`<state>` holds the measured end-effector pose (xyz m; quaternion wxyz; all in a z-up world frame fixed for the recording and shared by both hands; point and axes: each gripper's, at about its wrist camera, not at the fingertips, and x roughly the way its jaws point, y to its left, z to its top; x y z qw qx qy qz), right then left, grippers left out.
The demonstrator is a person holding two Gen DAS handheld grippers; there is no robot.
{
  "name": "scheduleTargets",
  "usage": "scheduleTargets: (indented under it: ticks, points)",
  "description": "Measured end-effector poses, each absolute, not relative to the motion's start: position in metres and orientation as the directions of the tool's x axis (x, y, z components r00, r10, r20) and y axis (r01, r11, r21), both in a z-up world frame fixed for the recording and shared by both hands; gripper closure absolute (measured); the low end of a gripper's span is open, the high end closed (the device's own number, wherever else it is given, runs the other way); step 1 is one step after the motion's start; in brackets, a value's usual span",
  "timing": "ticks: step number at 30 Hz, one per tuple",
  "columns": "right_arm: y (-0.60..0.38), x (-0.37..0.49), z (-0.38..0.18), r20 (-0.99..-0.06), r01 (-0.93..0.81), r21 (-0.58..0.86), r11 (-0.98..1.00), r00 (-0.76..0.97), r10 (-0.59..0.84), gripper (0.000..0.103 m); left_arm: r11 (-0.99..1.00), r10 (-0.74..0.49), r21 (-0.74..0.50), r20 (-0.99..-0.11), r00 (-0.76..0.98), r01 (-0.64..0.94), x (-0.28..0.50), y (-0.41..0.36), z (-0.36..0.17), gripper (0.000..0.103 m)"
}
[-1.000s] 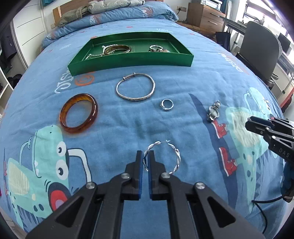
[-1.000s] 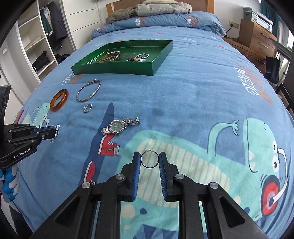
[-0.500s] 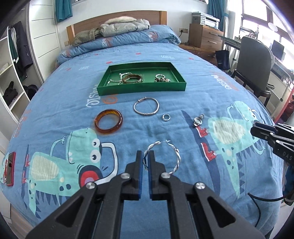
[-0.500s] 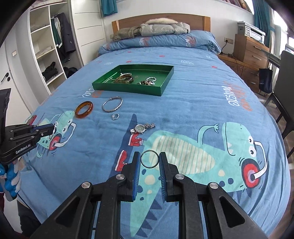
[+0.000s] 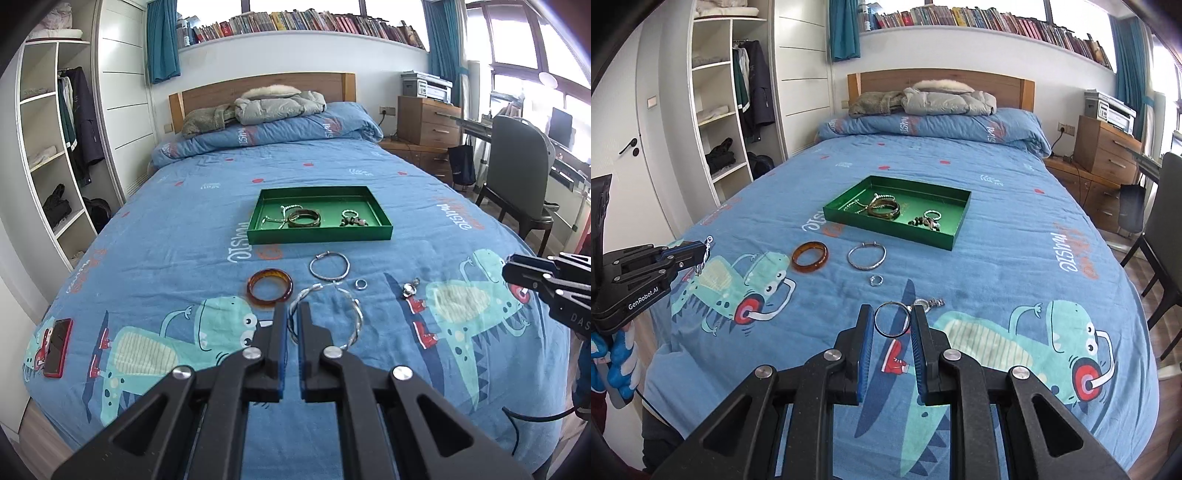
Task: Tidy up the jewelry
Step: 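Carry the twisted hoop and silver ring with both grippers toward the green tray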
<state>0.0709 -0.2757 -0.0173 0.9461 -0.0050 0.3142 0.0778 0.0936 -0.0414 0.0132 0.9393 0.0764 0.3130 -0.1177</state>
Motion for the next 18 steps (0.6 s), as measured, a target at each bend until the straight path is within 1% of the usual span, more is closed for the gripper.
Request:
scheduleTargets:
  ticks: [6,18]
  points:
    - [-0.265,0.076,-0.005,-0.566,-0.178,0.045,0.983,0.806,0.173,0.083,0.964,-0.171,0.066,-0.586,0.792,0.257,0.097,-0.040,0.022,0.099]
    - [-0.261,0.100,0.004,-0.547,-0.187,0.062,0.980,0.815,0.190,0.083,0.963,-0.173,0.070,-0.579,0.797,0.260,0.118,-0.042,0.028,0.099]
